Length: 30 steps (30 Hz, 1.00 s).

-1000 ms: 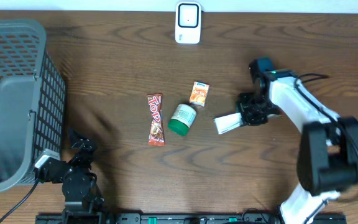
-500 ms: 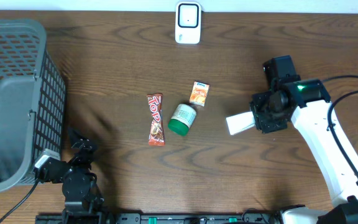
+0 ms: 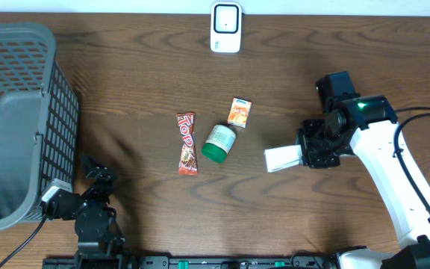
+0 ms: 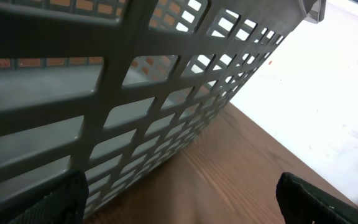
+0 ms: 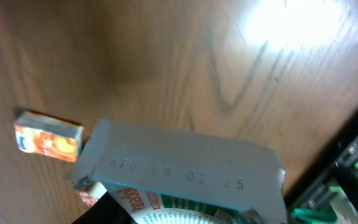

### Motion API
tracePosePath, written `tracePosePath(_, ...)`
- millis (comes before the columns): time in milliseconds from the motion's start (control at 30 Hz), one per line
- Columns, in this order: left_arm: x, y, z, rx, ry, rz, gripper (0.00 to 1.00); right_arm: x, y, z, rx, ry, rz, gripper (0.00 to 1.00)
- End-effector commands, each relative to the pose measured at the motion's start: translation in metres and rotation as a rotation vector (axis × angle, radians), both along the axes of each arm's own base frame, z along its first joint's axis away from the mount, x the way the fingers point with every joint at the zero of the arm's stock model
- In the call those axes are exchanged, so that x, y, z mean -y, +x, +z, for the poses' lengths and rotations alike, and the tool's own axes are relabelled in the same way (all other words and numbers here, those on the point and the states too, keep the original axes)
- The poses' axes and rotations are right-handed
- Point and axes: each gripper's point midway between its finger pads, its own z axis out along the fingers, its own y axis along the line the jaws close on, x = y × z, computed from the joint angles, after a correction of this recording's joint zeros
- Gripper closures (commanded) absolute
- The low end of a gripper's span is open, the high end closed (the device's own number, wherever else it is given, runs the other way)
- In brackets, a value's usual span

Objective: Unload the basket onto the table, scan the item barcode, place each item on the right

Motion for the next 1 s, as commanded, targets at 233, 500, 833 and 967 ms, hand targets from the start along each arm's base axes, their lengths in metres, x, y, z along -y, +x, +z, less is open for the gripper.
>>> tracePosePath(233,-0.003,-0.003,-0.011,-0.034,0.005,0.022,0.03,-0.030,-0.009,0.013,-0.087,0.205,-0.098,0.62)
tracePosePath(500,-0.003,-0.003,-0.011,-0.034,0.005,0.022,0.03,-0.042,-0.014,0.003,-0.202,0.266,-0.130,0.61)
tracePosePath(833,-0.003,-0.003,-0.011,-0.035,0.006,0.022,0.03,-0.048,-0.012,-0.022,-0.332,0.288,-0.157,0.64)
tracePosePath(967,-0.003,-0.003,-0.011,-0.035,0.005,0.021,0.03,-0.047,-0.010,-0.024,-0.324,0.291,-0.150,0.65)
